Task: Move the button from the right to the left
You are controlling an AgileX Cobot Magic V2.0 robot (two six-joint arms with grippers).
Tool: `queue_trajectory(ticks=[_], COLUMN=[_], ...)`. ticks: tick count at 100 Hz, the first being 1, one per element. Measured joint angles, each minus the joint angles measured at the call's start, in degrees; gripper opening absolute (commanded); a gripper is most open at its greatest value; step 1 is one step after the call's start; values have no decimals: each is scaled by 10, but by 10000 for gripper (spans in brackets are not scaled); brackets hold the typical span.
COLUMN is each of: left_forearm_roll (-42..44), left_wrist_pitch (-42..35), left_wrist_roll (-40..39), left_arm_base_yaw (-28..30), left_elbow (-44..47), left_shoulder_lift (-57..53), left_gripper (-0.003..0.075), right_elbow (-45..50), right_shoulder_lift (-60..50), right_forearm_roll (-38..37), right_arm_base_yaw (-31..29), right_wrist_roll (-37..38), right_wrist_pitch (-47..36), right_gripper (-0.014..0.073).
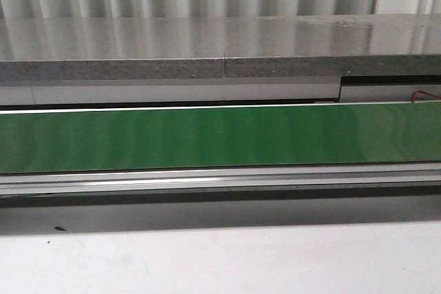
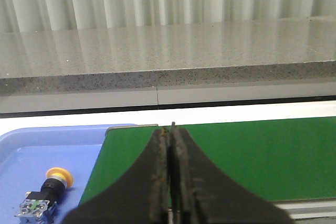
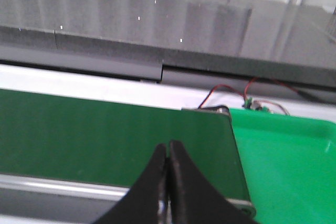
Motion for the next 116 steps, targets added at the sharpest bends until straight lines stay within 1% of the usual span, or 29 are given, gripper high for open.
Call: queue_trajectory(ticks=[11,28,47,116], left_forearm_roll=[0,0,0,0], left_wrist_pitch=[0,0,0,0], left_wrist_roll=[0,0,0,0], left_arm_base_yaw=[0,0,0,0], left_elbow=[0,0,0,0], left_shoulder_lift=[0,0,0,0], left_gripper=[-20,-20,-20,-21], right_elbow=[43,97,109,109], right_shoulder_lift=[-35,-90,-108,-108], right_forearm_roll=[0,0,-1,-2], right_arm_base_yaw=[0,-6,-5,-5], right_wrist_roll=[0,5,20,20], right_wrist_pitch=[-61,-86,-74,-53], right_gripper=[-68,-68,-68,-68])
